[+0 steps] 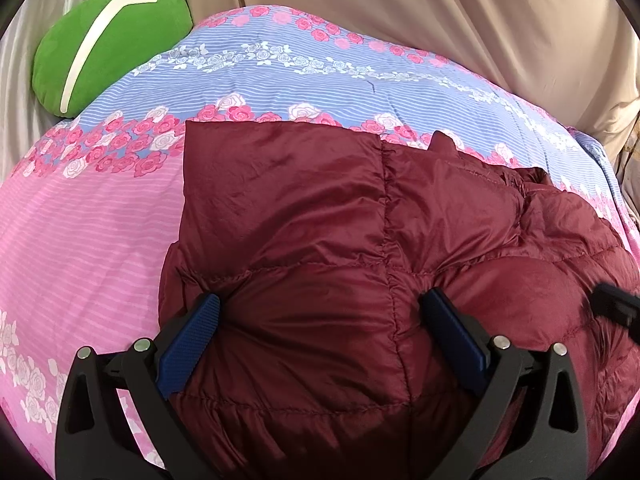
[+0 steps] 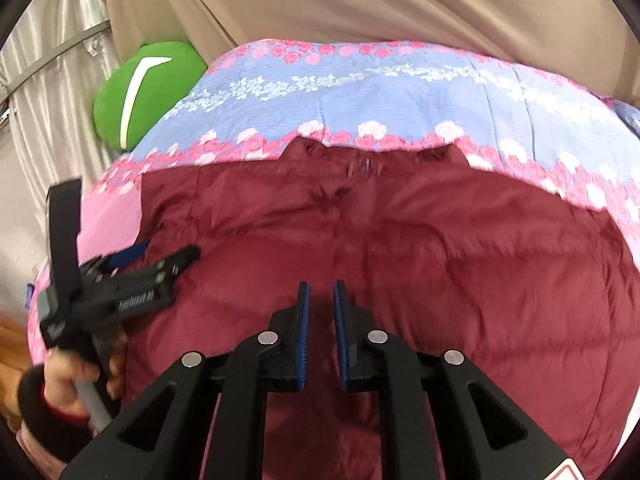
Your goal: Fold large clothes
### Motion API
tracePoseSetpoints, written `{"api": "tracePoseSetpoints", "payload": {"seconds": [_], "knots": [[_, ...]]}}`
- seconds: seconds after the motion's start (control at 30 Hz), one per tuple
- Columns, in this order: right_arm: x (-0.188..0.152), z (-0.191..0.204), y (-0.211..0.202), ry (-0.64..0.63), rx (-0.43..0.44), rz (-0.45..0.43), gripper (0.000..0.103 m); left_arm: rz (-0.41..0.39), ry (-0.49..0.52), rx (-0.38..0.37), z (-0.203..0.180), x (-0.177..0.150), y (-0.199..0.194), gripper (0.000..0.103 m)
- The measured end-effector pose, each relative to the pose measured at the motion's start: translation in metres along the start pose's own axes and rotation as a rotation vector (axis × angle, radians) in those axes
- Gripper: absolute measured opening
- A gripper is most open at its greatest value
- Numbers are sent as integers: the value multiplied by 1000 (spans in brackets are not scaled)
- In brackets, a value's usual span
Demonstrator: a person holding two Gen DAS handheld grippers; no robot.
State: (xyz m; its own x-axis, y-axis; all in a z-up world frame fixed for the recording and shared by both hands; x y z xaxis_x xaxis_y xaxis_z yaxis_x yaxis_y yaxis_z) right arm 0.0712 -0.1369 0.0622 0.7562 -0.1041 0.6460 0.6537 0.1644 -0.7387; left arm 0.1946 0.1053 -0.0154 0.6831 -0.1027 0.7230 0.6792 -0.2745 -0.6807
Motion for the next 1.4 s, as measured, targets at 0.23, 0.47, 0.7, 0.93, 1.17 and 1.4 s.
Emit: {"api": "tracePoseSetpoints", "payload": {"seconds": [0.23,0.47,0.7,0.93,1.17,1.4], "knots": [[-25,-4,25,-9,-18,34,11,-41,-83,-59,20,0,-33,98],[-30,-5,33,2,7,25,11,26,-358,-142,94,-24,-60,98],[-33,-5,33,7,18,9,11,56,-380,-196,96,-40,-48,98],[-34,-7,32,10,31,-3,11,124,-317,-332,59,-28,-39,62],[-35,-5,33,11,35,-8,11,28,-242,-370,23,-11,-83,16],[-34,-5,33,21,53,0,11,-130,-88,-491,-52,20,-146,16]]}}
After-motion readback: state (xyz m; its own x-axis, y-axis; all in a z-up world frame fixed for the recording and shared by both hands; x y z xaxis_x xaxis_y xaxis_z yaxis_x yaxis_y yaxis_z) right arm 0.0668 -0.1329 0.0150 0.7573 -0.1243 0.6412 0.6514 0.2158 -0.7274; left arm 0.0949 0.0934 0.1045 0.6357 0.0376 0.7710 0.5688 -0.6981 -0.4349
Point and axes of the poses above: each gripper's, at about its wrist camera, not at the fingertips, and y roughly the way its jaws point, z to its left, x to its top, the point moved 1 cm from there along y, roughly the way its jaws point, and after that the axes turned 2 degrees about y, right-handed, at the moved point
